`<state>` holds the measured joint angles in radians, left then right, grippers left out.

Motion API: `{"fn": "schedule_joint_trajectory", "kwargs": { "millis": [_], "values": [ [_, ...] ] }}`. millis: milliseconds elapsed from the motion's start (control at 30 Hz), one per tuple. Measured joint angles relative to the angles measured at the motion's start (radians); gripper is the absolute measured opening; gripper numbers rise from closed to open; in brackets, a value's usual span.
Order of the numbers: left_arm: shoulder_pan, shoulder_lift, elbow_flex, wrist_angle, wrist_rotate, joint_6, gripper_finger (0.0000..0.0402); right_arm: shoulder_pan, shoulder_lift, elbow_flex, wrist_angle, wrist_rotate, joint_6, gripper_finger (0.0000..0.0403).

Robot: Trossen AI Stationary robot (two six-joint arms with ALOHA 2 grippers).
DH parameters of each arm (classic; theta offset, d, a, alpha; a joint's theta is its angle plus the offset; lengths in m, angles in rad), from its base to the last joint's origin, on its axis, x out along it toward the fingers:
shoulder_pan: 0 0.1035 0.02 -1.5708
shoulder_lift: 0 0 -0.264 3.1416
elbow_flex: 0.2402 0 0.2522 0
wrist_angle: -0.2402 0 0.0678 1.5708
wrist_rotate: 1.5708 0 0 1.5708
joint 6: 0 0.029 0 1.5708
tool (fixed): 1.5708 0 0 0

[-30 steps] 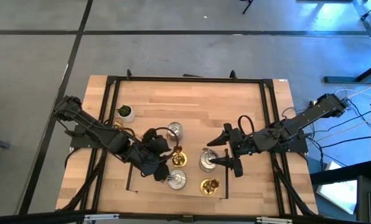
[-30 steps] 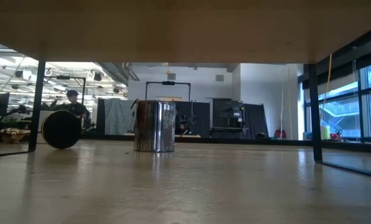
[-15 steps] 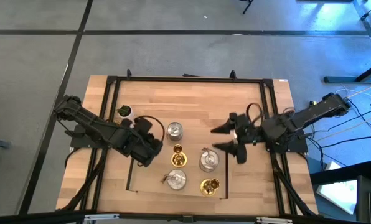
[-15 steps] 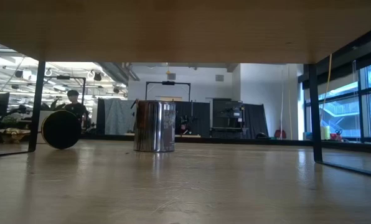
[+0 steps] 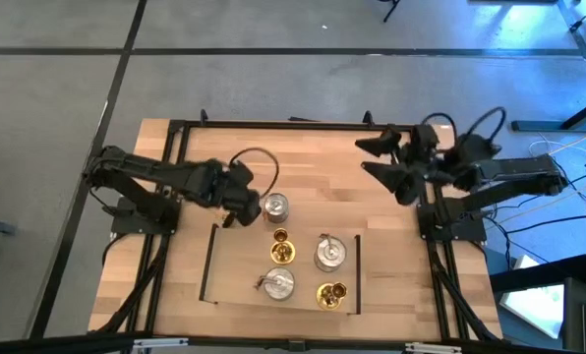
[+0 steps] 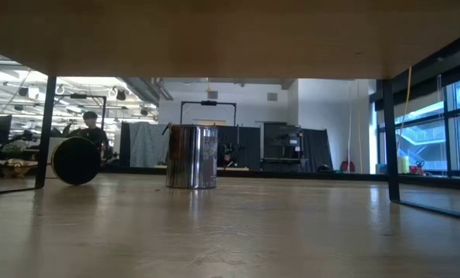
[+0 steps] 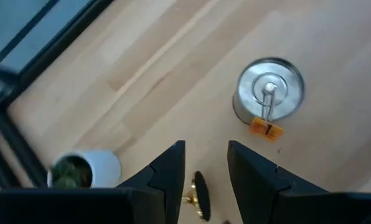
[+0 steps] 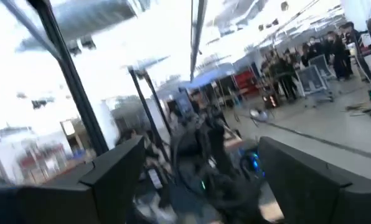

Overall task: Pick & Place candle stick holders
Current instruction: Put the silver scented candle on the shelf

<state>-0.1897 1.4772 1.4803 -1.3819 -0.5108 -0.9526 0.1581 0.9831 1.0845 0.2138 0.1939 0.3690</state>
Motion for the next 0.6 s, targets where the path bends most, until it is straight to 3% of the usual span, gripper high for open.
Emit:
{"fn": "schedule_joint_trajectory", "kwargs": {
  "millis": [167,367,467,600],
  "values": [
    [0.099,-0.041,0.0,0.085,0.067,0.311,0.0115,-0.198,0.069,0.093,-0.204,-0.279,-0.011,0.0319],
    [0.218,-0.092,0.0,0.18,0.158,0.48,0.0115,-0.322,0.202,0.215,-0.433,-0.627,-0.035,0.0319],
    [0.273,-0.11,0.0,0.217,0.233,0.512,0.0115,-0.349,0.256,0.284,-0.565,-0.69,-0.102,0.0319],
    [0.358,-0.112,0.0,0.237,0.407,0.522,0.0115,-0.365,0.309,0.374,-0.739,-0.722,-0.204,0.0319]
  ]
}}
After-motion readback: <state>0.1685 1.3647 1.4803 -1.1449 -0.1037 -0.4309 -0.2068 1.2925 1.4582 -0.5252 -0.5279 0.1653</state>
